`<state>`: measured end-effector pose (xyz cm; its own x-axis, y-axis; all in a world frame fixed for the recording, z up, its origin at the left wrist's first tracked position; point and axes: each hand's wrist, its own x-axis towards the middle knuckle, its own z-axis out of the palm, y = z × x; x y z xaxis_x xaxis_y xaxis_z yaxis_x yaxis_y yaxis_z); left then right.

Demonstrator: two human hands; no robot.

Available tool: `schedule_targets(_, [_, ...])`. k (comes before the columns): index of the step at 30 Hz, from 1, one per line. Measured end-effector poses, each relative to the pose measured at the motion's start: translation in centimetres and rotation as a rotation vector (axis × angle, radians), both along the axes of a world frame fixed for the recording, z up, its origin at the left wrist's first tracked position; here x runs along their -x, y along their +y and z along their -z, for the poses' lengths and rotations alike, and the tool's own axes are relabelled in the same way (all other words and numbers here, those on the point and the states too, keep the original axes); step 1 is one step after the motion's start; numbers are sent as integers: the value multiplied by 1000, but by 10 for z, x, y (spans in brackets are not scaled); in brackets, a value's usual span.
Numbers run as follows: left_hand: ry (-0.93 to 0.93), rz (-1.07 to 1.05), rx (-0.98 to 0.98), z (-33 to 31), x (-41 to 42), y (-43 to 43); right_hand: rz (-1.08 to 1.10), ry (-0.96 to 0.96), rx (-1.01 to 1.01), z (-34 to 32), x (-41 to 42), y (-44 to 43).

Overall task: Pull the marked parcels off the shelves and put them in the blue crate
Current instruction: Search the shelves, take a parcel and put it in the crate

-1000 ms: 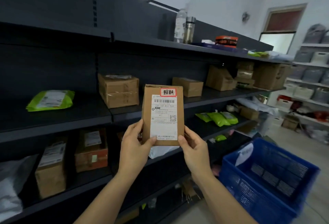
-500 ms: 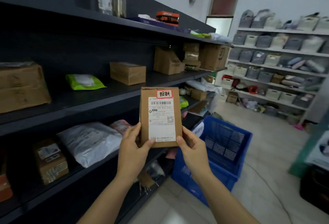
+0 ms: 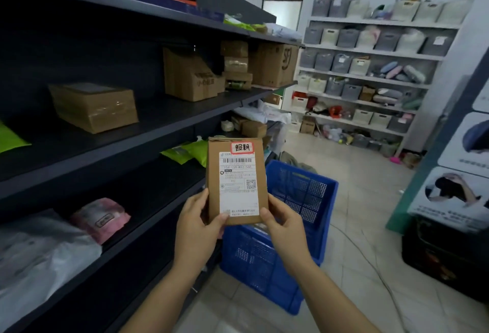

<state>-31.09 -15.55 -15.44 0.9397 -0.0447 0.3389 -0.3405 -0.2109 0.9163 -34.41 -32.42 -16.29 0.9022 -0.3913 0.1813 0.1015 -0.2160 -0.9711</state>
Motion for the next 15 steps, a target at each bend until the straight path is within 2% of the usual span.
schedule_targets(6, [33,17,-44,15,-49,-81,8,17,-26,13,-41,-81])
schedule_targets(11, [122,21,34,33,-88,-158,-26,25,-4,19,-81,-161])
schedule_targets(15, [118,-29,21,40,-113,-223,-44,42,44,22,-112,-225])
